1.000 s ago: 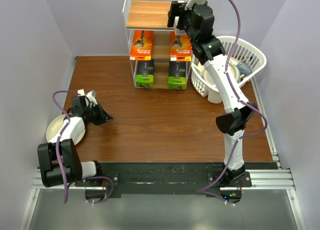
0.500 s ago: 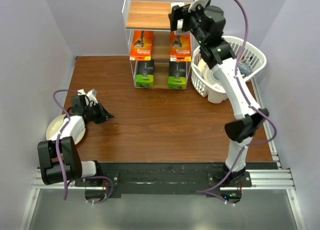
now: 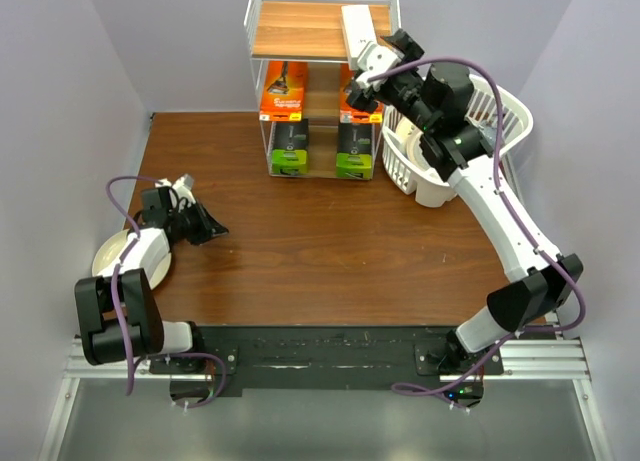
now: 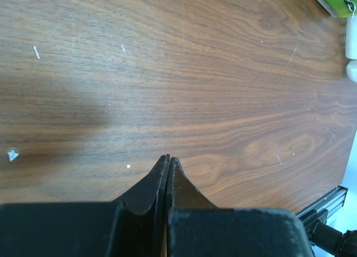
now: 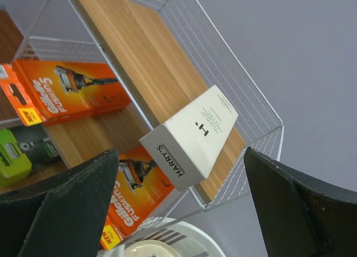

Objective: Place and organize the shaving razors onto the shelf

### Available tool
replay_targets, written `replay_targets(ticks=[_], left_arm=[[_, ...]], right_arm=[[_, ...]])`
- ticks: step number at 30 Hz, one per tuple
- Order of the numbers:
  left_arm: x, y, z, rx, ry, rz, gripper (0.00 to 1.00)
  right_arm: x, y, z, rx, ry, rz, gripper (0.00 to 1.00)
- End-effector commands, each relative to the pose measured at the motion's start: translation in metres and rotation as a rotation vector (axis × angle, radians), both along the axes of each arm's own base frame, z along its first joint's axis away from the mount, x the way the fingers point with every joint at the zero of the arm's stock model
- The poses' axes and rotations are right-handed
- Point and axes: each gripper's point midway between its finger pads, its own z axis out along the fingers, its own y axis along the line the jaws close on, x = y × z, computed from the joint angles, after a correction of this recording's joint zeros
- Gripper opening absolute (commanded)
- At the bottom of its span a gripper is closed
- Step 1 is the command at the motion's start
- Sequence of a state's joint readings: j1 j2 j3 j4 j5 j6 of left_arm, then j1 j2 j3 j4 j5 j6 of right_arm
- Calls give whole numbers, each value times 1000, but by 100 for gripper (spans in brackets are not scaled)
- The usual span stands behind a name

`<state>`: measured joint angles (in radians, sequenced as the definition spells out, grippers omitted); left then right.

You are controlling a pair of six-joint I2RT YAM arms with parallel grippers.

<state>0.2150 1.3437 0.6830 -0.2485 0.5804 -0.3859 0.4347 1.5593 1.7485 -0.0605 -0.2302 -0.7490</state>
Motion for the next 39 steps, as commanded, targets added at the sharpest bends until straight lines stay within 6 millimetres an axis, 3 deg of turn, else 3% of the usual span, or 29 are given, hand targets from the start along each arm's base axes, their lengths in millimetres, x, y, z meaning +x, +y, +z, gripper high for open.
replay_targets(ticks=[1, 6, 12, 22, 27, 39], left_arm=[[16, 3, 16, -5, -52, -1, 0], [21, 4, 11, -9, -39, -1, 0], [29, 5, 7, -24, -32, 13, 0], [34, 5, -2, -32, 3, 12, 0], [34, 5, -6, -36, 18, 12, 0], [34, 5, -15, -48, 61, 12, 0]], right_arm=[[0, 1, 7, -163, -136, 13, 99], [14, 2, -2, -231, -146, -12, 98], [21, 3, -6, -279, -172, -18, 90], [26, 7, 1, -300, -274, -29, 66], [33, 10, -9, -351, -282, -23, 57], [34, 11, -2, -439, -413, -172, 45]])
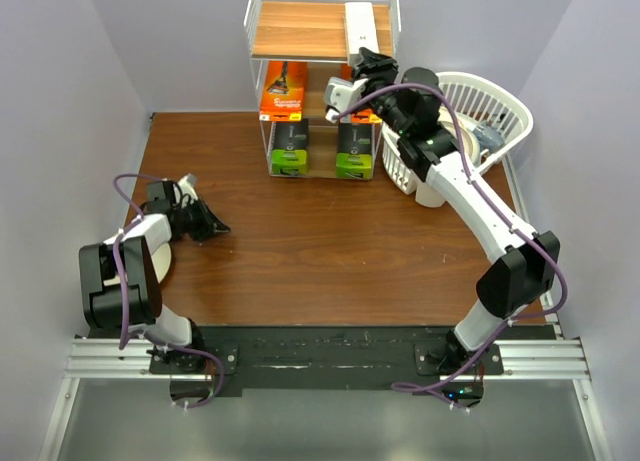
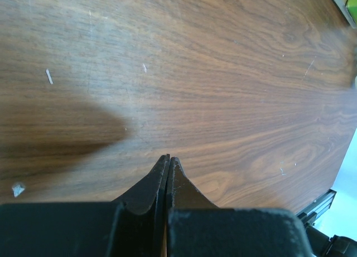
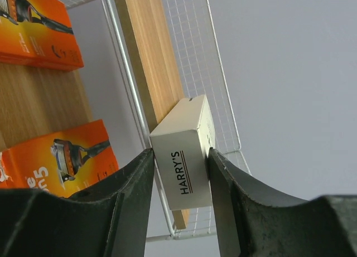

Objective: Place and organize the shaving razors onto the shelf

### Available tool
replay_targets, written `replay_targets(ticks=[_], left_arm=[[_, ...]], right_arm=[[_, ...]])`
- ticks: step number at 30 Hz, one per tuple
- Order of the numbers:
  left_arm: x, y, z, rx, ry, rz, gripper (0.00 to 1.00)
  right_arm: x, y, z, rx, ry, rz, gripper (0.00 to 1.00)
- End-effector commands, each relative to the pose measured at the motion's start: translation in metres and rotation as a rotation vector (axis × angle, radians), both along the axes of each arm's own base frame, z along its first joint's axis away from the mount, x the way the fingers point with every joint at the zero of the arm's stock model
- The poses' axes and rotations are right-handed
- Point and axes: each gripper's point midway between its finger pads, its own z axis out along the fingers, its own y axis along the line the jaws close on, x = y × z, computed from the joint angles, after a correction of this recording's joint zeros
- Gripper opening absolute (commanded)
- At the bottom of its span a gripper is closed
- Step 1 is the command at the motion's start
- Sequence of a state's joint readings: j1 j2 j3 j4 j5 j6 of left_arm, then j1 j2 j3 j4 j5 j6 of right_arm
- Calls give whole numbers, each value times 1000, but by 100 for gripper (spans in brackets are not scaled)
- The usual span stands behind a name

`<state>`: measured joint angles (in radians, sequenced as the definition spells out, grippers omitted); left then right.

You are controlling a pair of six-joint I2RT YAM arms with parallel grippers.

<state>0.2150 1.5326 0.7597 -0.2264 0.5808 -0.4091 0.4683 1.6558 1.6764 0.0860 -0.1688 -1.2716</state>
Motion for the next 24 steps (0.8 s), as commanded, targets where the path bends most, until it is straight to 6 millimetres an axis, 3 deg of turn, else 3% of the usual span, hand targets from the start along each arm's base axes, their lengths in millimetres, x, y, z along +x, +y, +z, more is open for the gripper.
replay_targets(ticks=[1, 5, 7, 19, 24], left_arm=[[18, 2, 11, -15, -40, -3, 0], [23, 2, 10, -18, -35, -3, 0], [24, 0, 9, -20, -34, -8, 0], [24, -4, 6, -24, -24, -20, 0], [23, -6, 5, -28, -22, -24, 0]], right_arm=[[-6, 3, 27, -19, -142, -72, 44], [-6, 7, 35, -21, -166, -111, 42], [-3, -1, 42, -10, -166, -155, 41], [2, -11, 21, -60, -96, -144, 40], [-1, -8, 7, -113, -79, -52, 41]])
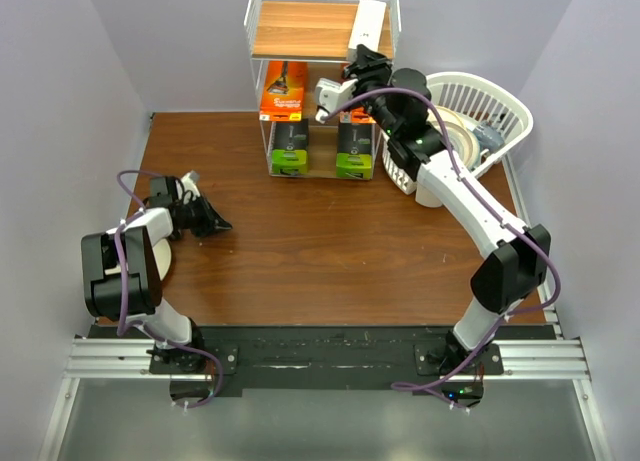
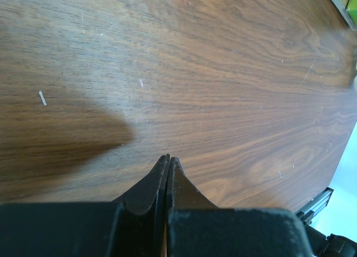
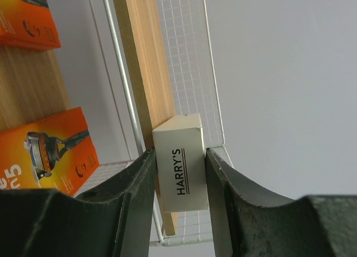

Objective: Place and organize the shaving razors onto the shelf

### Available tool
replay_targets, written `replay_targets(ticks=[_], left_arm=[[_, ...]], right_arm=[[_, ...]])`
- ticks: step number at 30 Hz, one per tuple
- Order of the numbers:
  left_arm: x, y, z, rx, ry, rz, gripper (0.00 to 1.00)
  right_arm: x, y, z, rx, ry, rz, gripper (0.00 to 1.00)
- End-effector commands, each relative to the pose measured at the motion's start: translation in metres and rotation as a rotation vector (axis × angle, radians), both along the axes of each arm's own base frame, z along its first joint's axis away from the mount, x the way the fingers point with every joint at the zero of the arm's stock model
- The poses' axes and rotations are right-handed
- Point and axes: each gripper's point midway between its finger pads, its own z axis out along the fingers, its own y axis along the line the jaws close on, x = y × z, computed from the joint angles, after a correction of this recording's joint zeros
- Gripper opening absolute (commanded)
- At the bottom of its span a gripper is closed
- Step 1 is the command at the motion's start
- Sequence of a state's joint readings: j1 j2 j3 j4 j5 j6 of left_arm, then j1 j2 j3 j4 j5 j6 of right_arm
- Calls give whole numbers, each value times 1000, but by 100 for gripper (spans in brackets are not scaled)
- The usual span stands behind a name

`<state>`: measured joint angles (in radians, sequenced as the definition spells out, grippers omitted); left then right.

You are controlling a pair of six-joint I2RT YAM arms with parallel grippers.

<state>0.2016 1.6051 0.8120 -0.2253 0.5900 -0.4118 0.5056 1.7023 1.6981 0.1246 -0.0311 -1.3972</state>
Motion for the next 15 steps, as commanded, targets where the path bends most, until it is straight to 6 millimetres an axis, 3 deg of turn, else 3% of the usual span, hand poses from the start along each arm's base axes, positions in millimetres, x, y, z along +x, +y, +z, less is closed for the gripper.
replay_targets(ticks=[1, 15], left_arm=[[12, -3, 10, -14, -40, -8, 0], [9, -6, 10, -4, -47, -18, 0]], right_arm=[[-12, -11, 6, -32, 1, 61, 41], [-12, -14, 3, -26, 45, 203, 42]])
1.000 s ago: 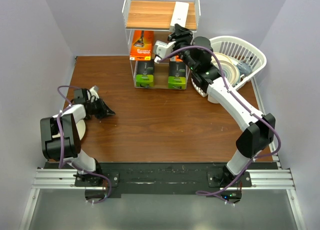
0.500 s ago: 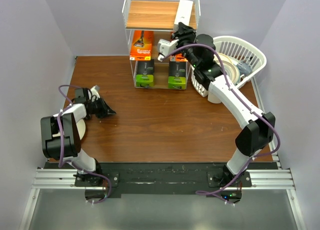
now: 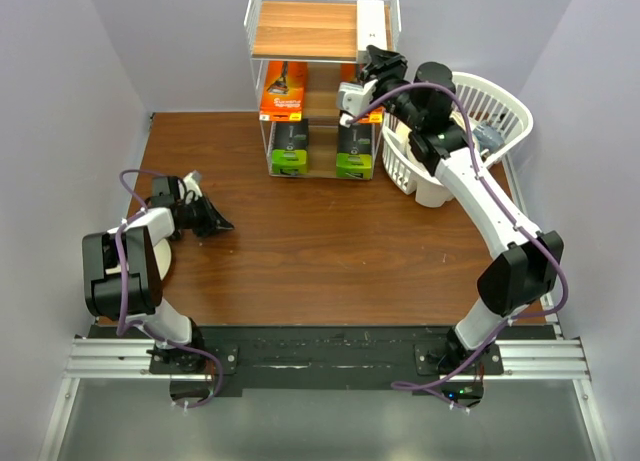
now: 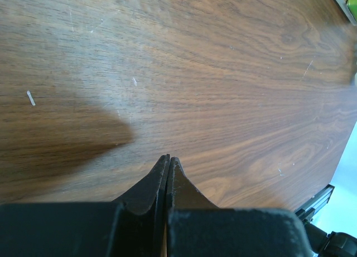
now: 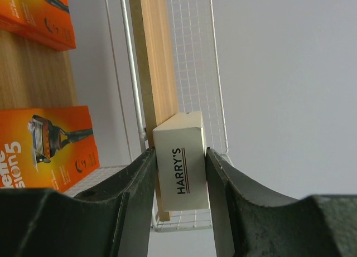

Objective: Place and organize the shaving razors onto the shelf

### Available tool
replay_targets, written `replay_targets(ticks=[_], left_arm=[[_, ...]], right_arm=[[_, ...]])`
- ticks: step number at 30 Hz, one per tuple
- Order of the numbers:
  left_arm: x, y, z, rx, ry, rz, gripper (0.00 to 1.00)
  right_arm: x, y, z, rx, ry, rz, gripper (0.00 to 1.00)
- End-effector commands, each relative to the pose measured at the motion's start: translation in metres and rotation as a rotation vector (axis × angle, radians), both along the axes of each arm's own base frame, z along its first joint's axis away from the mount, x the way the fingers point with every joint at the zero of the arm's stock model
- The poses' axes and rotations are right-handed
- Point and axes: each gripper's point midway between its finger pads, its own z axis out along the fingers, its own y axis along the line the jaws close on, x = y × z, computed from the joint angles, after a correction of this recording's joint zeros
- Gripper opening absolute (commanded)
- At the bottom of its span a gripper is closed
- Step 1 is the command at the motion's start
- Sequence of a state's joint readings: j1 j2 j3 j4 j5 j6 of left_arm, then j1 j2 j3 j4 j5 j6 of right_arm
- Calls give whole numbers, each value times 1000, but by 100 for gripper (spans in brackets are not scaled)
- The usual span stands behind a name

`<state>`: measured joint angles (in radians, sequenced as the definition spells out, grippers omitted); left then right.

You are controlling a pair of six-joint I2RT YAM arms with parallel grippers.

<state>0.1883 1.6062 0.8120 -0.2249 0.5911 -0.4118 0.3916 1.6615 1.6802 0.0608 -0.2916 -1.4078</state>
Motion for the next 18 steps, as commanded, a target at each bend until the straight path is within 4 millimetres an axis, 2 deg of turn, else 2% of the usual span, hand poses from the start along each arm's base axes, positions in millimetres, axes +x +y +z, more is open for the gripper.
replay_targets(ticks=[1, 18], left_arm=[[10, -1, 10, -4, -48, -4, 0], [5, -1, 13, 13, -63, -4, 0]], right_arm=[[-9, 6, 5, 19, 30, 64, 42], [11, 12, 0, 34, 36, 48, 44]])
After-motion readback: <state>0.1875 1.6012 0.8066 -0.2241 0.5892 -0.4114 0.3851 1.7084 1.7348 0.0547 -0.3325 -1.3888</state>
